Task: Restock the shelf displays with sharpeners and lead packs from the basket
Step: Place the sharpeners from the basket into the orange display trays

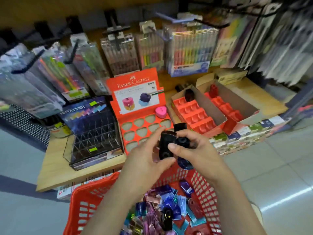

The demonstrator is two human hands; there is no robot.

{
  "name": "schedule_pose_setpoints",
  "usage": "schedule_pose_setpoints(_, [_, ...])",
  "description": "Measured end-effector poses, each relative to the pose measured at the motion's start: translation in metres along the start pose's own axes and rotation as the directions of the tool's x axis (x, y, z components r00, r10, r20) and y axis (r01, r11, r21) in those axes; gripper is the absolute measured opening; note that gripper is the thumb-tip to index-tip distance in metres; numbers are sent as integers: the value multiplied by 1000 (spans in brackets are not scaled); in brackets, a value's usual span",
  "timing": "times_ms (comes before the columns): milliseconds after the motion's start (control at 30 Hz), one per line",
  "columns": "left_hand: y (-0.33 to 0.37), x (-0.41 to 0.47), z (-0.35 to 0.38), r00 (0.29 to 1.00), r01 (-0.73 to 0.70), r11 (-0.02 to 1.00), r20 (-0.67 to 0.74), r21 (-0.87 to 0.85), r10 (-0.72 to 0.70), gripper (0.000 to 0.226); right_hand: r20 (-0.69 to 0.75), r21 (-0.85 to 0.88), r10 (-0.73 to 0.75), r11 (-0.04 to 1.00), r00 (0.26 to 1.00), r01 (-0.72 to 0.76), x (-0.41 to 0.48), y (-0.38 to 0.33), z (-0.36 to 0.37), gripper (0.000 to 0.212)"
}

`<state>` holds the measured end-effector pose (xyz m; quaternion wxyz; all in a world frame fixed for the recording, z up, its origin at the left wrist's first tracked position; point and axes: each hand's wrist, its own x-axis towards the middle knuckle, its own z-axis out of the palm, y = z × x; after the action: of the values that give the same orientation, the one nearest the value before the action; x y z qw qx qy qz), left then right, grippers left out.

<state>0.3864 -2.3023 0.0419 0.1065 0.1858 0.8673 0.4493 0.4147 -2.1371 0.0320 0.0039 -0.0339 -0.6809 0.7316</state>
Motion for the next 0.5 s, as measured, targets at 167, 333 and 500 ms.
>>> schedule_pose_setpoints(167, [39, 49, 9, 982, -151, 972, -87, 179, 169, 43, -82, -82, -114, 991, 990, 107, 23, -17, -34, 11])
schedule_pose_setpoints(333, [42, 121, 18, 984, -101, 992, -155, -75, 89, 46, -256, -236, -113, 970, 960, 51, 46, -2, -76, 26])
schedule_pose_setpoints(500, [23, 201, 40, 981, 3, 995, -191, -105, -23, 40, -407, -162, 42, 980, 913, -118, 40, 41, -92, 72])
